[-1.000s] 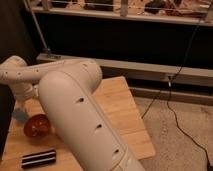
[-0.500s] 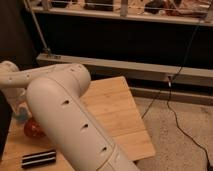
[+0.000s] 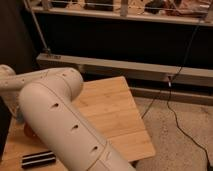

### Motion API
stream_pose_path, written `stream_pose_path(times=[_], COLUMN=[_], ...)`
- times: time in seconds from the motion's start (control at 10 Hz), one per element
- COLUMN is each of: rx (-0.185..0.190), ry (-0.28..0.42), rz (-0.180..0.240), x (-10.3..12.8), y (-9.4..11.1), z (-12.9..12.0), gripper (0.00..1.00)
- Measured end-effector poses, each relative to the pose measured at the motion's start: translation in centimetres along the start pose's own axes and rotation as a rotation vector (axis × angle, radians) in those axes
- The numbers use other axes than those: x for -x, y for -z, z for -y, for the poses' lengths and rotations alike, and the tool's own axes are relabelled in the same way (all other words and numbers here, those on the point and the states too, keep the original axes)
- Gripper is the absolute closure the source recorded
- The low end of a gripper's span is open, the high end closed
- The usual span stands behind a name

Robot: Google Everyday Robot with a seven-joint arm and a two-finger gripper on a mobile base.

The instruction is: Pick up the ceramic cup

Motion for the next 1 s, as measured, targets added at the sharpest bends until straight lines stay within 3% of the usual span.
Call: stream_pose_path(times=[0.1, 0.3, 0.5, 0.7, 0.9, 1.0], rx=[-0.006, -0.029, -0.033, -0.008, 0.017, 0.021], ry=[0.003, 0.010, 0.004, 0.006, 0.042, 0.074], rz=[0.000, -0.002, -0.015, -0.033, -0.037, -0.004], x=[0.3, 0.7, 0.5, 0.1, 0.0, 0.7], y=[-0.5, -2.3, -4.6, -5.8, -5.0, -1.9], z=[0.1, 0.9, 2.6, 3.5, 2.8, 2.3], gripper=[0.35, 0.46, 0.68, 0.87, 1.00, 1.00])
